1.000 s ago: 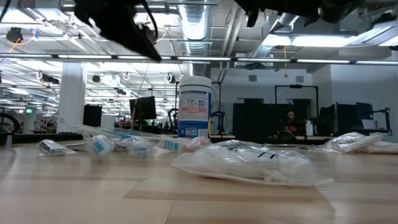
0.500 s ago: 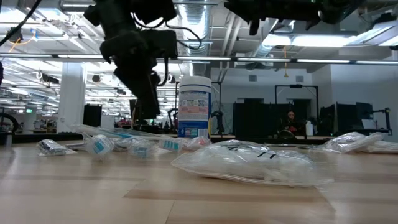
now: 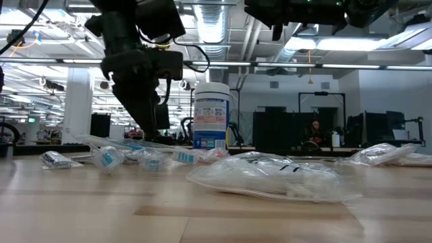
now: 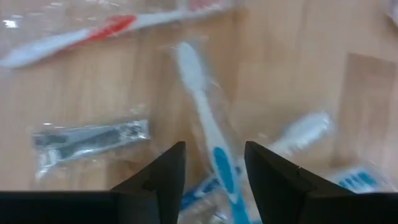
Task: Pick & Place Travel size toiletries
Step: Put the blue toothbrush into the orange bin
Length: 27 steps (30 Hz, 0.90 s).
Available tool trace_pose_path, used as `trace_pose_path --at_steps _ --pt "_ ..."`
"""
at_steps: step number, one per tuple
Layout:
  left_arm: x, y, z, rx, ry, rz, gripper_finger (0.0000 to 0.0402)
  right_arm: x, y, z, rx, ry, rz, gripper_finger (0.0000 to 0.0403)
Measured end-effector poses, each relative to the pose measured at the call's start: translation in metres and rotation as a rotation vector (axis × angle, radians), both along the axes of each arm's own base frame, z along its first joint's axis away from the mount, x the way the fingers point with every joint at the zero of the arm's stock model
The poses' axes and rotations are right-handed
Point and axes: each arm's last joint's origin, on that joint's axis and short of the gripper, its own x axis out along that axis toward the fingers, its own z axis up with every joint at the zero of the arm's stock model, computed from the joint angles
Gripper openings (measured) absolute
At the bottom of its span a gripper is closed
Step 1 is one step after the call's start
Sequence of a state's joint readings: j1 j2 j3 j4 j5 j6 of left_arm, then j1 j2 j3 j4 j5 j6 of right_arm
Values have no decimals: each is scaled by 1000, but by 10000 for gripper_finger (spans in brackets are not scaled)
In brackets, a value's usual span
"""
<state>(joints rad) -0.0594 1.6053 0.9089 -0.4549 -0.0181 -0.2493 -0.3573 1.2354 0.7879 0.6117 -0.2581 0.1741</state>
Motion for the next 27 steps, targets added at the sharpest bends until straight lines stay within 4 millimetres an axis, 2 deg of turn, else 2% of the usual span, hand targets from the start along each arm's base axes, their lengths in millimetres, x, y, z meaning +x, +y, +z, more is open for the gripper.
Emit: trace_pose_path --at_steps 8,13,17,22,27 --pt "13 5 -28 -55 63 22 167 0 0 -1 4 11 0 93" --pt "15 14 -32 -76 82 45 164 0 0 -1 5 13 0 93" --pt "12 19 -29 -61 87 23 121 0 0 -1 -10 15 -2 93" --pt "11 17 -17 -39 53 -28 22 0 0 -1 -18 16 -4 93" --pt "5 9 16 34 -62 -40 18 0 0 -1 -19 16 -4 93"
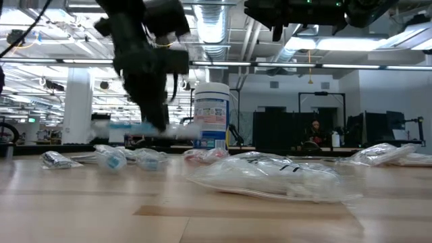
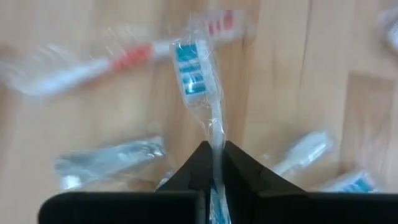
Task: Pick & Place Travel size toiletries
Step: Put the blue toothbrush into the orange bin
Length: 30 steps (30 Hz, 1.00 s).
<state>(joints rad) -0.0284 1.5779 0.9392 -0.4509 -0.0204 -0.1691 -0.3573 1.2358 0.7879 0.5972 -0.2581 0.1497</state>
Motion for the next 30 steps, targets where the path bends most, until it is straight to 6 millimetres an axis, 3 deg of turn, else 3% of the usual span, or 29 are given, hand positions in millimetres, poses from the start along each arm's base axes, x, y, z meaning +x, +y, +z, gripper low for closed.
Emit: trace_pose_path --at_steps 7,12,16,24,30 --pt "-24 -25 61 162 -267 4 10 0 1 0 -1 -1 3 93" --pt "-38 -45 90 245 -462 5 8 3 5 1 -11 -21 21 93" --pt "-45 -56 98 253 -597 -54 9 8 14 1 -36 -52 57 93" --pt "-52 -60 107 299 -848 -66 8 19 36 0 -119 -105 149 94" --pt "-60 -60 105 336 -1027 -75 7 50 49 -2 -157 8 211 136"
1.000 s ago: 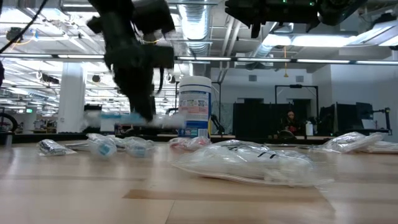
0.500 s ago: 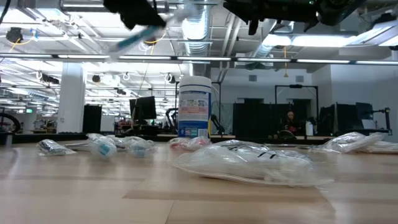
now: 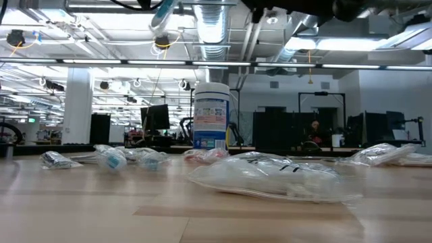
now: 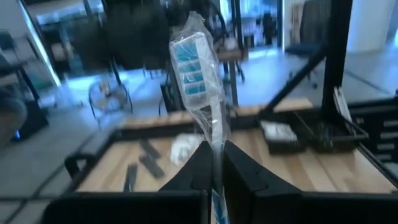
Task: Pick & Place Travel size toiletries
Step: Put the blue toothbrush into the orange bin
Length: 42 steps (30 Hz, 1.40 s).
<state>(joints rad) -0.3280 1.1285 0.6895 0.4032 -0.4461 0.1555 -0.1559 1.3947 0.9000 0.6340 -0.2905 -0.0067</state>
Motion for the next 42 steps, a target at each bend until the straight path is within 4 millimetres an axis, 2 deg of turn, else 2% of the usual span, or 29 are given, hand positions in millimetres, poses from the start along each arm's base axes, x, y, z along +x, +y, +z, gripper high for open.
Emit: trace_pose_path --at_steps 3,9,15,20,26,32,37,42 --pt "-8 -1 2 28 -77 -15 7 22 7 -4 -15 120 25 181" --pt "-30 -9 2 103 -185 27 7 53 22 -4 -59 180 77 261" --pt "-42 -8 3 95 -232 16 7 73 36 -11 -60 144 116 276" --pt "-39 -5 0 105 -216 33 7 88 47 -18 -60 138 147 276" --pt "-36 -4 -3 112 -204 37 8 89 56 -15 -67 123 169 276" --pt "-35 -2 -3 103 -211 -2 9 89 57 -15 -63 126 170 276" --pt "-40 -3 -2 31 -197 64 8 86 46 -18 -57 199 143 276" --pt "-57 -12 15 -85 -146 222 7 68 25 -5 -69 289 91 276"
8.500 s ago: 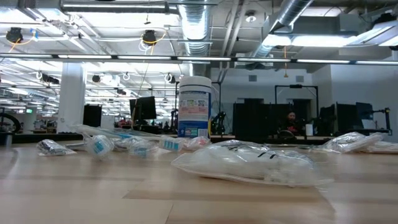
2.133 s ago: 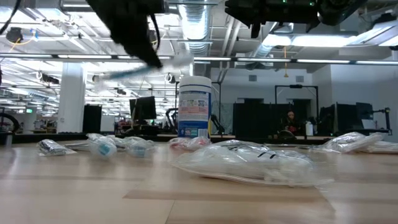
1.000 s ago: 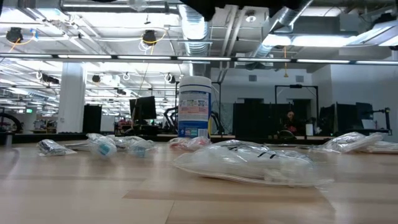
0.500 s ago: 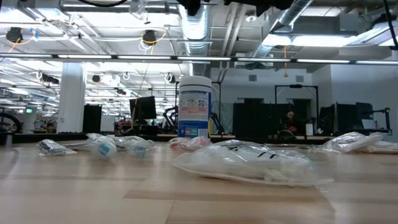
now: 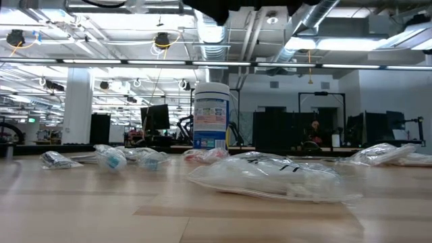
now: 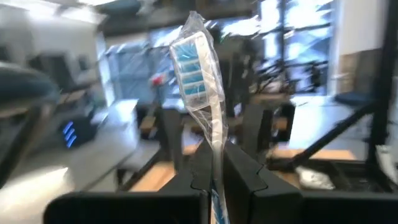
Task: Pick & Place Travel size toiletries
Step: Put the blue toothbrush into the orange bin
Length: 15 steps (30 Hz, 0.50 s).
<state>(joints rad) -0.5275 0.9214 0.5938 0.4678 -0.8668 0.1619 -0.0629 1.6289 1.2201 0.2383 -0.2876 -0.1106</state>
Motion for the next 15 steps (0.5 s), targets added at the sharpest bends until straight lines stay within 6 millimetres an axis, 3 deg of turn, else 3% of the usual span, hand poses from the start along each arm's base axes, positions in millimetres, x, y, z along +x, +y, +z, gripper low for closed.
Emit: trace_pose_path --at_steps 4,9,15 --pt "-19 -13 9 -126 35 99 7 -18 -17 12 -16 55 -48 276" --pt "-33 -21 28 -376 -53 51 7 -40 -33 40 -90 -35 -89 276" --pt "-32 -26 20 -696 -107 -11 6 -78 -47 78 -116 -139 -160 276"
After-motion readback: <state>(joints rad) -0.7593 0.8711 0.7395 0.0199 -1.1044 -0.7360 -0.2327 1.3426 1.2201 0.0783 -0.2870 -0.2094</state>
